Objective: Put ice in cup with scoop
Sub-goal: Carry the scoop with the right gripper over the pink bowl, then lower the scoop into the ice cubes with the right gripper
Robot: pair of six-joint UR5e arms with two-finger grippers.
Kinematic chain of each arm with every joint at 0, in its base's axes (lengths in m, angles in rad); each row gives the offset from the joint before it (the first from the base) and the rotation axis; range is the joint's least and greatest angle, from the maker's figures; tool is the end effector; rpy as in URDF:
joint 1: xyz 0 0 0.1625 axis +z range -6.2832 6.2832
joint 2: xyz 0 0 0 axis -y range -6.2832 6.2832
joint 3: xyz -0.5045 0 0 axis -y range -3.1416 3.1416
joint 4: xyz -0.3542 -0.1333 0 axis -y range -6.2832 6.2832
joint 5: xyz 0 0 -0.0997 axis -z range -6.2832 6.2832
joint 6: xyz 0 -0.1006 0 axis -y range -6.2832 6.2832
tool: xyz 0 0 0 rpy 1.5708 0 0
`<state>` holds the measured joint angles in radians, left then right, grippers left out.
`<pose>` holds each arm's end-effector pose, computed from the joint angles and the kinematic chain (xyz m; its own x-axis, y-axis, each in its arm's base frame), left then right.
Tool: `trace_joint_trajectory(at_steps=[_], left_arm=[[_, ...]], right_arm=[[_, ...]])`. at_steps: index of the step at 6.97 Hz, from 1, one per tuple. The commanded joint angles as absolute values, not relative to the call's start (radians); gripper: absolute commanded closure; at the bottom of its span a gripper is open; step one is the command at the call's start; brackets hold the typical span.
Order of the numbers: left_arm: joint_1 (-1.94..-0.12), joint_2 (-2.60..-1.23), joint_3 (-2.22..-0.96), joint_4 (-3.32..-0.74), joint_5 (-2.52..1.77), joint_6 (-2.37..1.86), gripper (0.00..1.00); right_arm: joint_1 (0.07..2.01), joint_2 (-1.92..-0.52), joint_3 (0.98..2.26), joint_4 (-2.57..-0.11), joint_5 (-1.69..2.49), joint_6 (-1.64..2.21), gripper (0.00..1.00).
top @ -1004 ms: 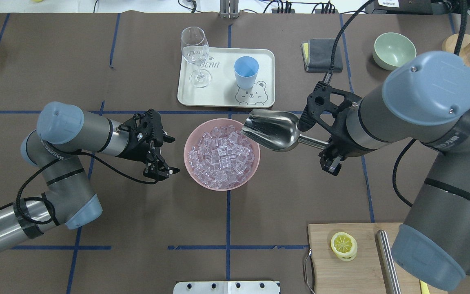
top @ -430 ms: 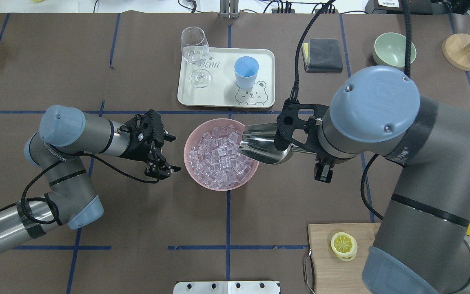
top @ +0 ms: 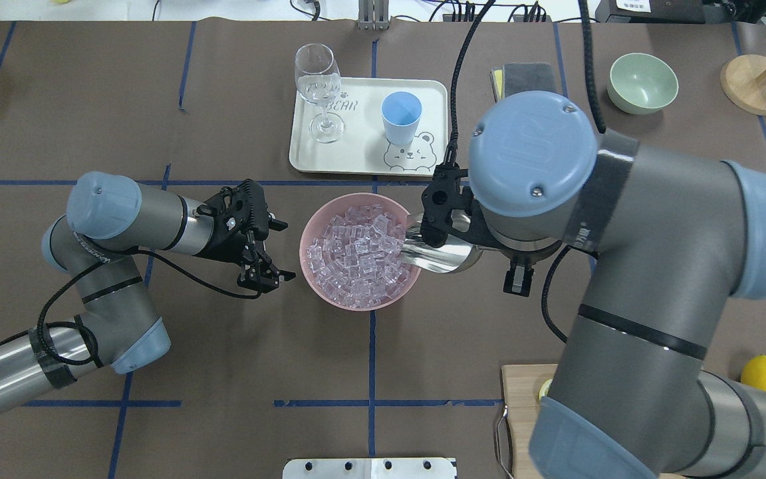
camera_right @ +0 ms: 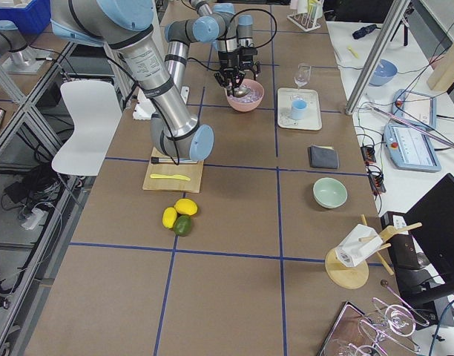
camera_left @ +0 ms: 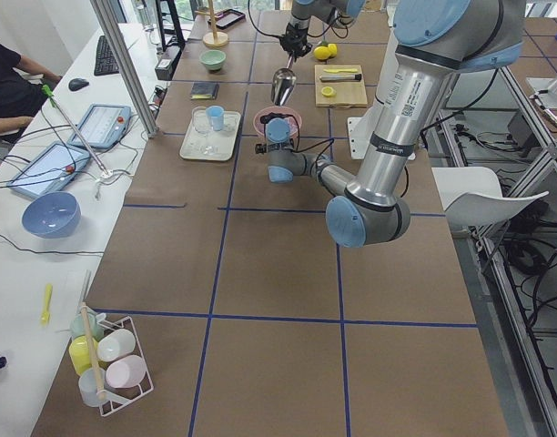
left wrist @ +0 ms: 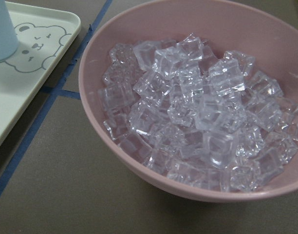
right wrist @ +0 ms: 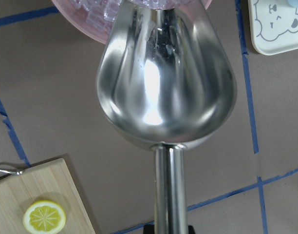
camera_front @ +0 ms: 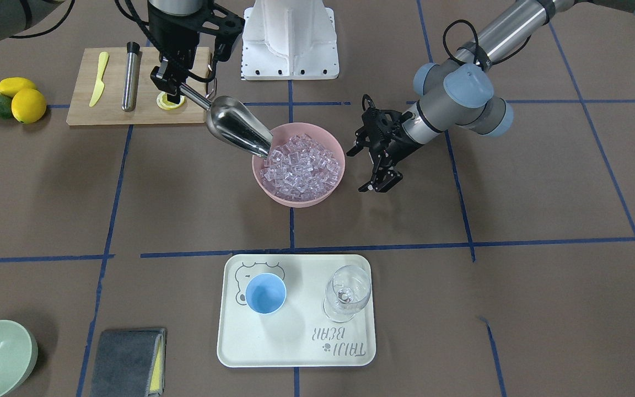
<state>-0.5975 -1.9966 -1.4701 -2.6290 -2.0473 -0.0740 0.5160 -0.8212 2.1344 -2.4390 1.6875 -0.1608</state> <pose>0.4887 -0.4380 0.4275 0.1384 0.9777 -0.1579 -0.1443 0.1776 0.9735 -0.4332 -0.3855 0.2365 0.3150 -0.9485 0.0348 0.8464 0.2973 0.4417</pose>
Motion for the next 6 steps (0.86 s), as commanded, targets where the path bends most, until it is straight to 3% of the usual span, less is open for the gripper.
trace_joint_trajectory(at_steps=[1, 6], left_arm=[[-0.595, -1.997, -1.468, -2.629, -2.046, -0.075, 0.0], [-0.594, -1.997, -1.466, -2.631, -2.046, -0.078, 0.0]], right_arm=[[0.506, -0.726, 2.034, -2.52, 1.686, -0.175, 1.0], [0.471, -0.638, 1.938, -2.631, 1.654, -0.181, 1.0]])
